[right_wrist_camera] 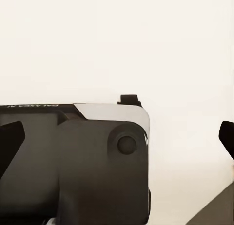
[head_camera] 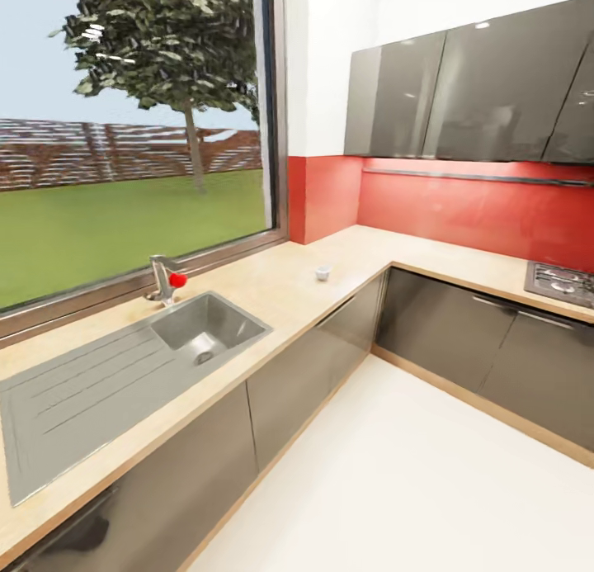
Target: Set up a coffee station on the kitchen countertop: keep the coffee maker on the countertop, move the bottle of coffee from the kitchen shelf to the counter next to the coffee maker, place a paper coffee filter on top of the coffee maker, put the saucer next to the coffee maker with the coffee cup on the saucer, and place the electric kettle next to the coffee maker.
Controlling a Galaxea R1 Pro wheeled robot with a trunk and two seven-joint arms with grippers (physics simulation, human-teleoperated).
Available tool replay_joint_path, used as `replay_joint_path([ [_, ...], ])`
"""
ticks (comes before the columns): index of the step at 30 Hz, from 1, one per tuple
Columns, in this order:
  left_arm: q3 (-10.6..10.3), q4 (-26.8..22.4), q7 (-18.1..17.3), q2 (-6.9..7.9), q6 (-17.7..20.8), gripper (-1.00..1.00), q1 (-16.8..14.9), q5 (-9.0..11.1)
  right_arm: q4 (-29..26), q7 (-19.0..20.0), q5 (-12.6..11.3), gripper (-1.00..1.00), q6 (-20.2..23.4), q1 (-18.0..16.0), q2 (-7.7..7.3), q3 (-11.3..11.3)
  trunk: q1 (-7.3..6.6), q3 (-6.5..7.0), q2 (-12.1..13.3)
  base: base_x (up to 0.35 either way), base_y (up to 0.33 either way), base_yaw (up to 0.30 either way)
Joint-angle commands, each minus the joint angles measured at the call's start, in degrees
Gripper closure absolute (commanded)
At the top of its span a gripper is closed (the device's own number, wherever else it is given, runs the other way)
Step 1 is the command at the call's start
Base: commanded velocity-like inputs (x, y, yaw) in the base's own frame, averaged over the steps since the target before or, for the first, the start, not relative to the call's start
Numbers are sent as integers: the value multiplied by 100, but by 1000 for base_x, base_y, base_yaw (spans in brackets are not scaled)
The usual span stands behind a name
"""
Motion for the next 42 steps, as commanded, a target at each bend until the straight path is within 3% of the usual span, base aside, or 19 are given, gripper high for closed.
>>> replay_joint_path([
  [1,53,-17,-44,-3,26,-100,-2,-39,-2,-7,-55,-100,7,-5,1,49,4,-15,-12,148,-288,-268],
  [22,90,-19,-44,-3,26,-100,-2,-28,-2,-14,-53,-100,7,-5,26,57,4,-19,-12,219,-258,-263],
  [42,112,-25,-44,-3,26,-100,-2,-28,-2,2,-45,-100,0,-5,41,66,4,-19,-12,252,-234,-14],
])
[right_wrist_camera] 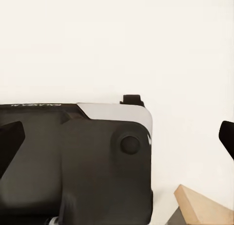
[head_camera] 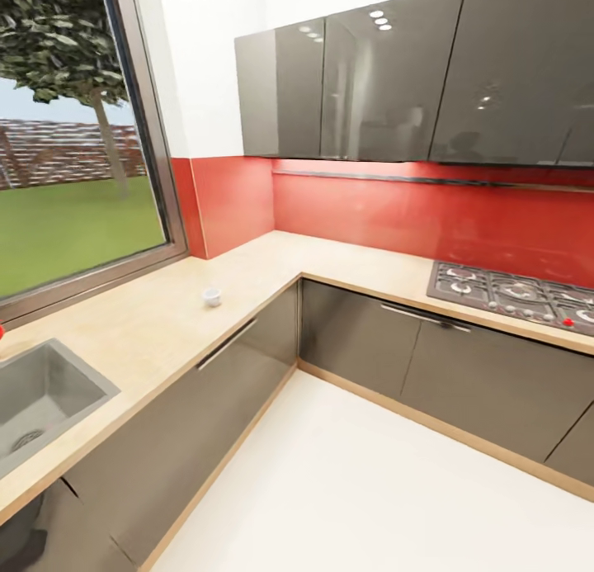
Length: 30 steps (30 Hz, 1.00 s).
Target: Set up a coffee station on the kitchen countertop: keep the coffee maker on the countertop, move the bottle of coffee from the kitchen shelf to the counter next to the coffee maker, place a paper coffee filter on top of the coffee maker, put the saucer next to the coffee maker with the coffee cup on the saucer, and place the electric kettle next to the coffee maker.
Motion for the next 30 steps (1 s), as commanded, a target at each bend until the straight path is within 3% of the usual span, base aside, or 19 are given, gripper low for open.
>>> replay_joint_path([
  [1,48,-17,-44,-4,27,-100,-3,-46,-3,-8,-56,-100,8,-4,-1,49,6,-12,-11,252,-234,0],
  [30,48,-17,-44,-11,27,-100,-3,-38,-3,-23,-56,-100,12,-3,-12,48,6,-23,-11,257,-233,22],
])
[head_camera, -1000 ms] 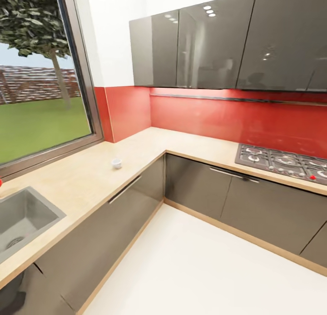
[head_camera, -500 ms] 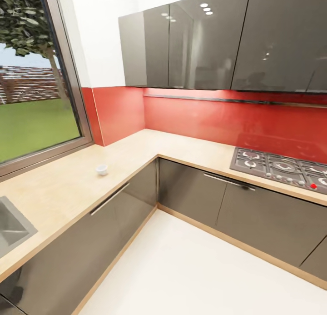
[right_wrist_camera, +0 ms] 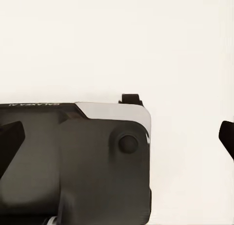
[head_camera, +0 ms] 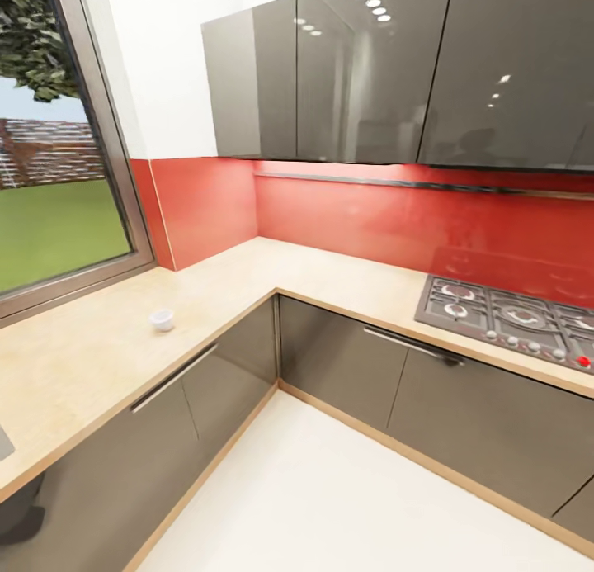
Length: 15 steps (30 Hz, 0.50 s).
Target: Set up a coffee station on the kitchen countertop: keep the coffee maker on the countertop, move the bottle of coffee from the kitchen shelf to the counter next to the coffee maker, place a paper coffee filter on top of the coffee maker, put the saucer next to the coffee maker with the coffee cup on the saucer, and place the electric kettle next to the coffee maker.
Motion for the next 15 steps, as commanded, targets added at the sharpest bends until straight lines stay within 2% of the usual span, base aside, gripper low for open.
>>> replay_joint_path([
  [1,48,-15,-43,-1,27,-100,-4,-47,-4,-8,-56,-100,7,-1,-1,49,6,-16,-11,262,-232,188],
  [13,48,-15,-43,-6,24,-100,-4,-47,-4,-8,-56,-100,7,-3,7,49,6,-63,-11,262,-231,231],
  [15,51,-15,-43,-6,-70,-100,-4,-46,-4,-8,-56,-100,7,-2,7,49,6,-72,-11,261,-232,237],
])
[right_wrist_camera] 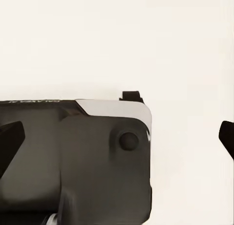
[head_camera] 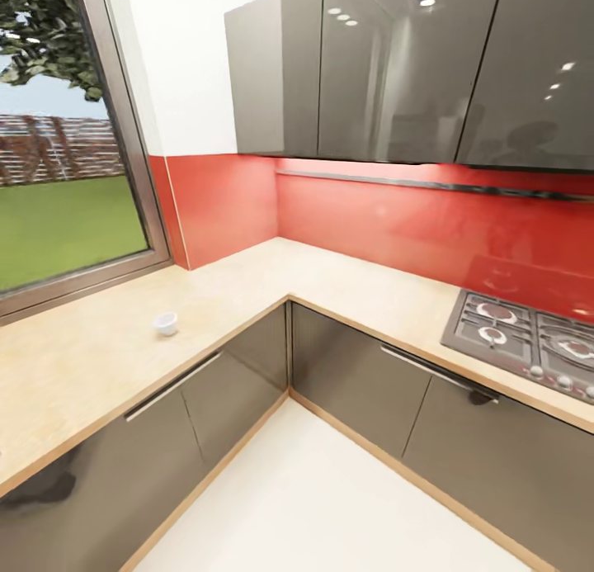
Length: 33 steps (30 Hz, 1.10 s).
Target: Set up a coffee station on the kitchen countertop: keep the coffee maker on the countertop, move the bottle of coffee from the kitchen shelf to the counter next to the coffee maker, place a paper coffee filter on top of the coffee maker, put the saucer next to the coffee maker with the coffee cup on the saucer, and place the electric kettle next to the coffee maker.
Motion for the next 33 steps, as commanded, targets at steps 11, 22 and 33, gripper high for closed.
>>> replay_joint_path([
  [11,57,-13,-36,-2,-219,-100,-4,-7,-4,-8,-56,-100,7,-4,0,49,6,-57,-11,198,-266,237],
  [22,55,-15,-36,-2,-219,-100,-4,25,-4,-8,-56,-100,7,-4,0,47,6,-101,-11,137,-282,238],
  [33,57,-16,-43,5,-228,-100,-4,352,-4,-11,-46,-100,7,-3,6,49,6,-146,-11,33,-309,238],
])
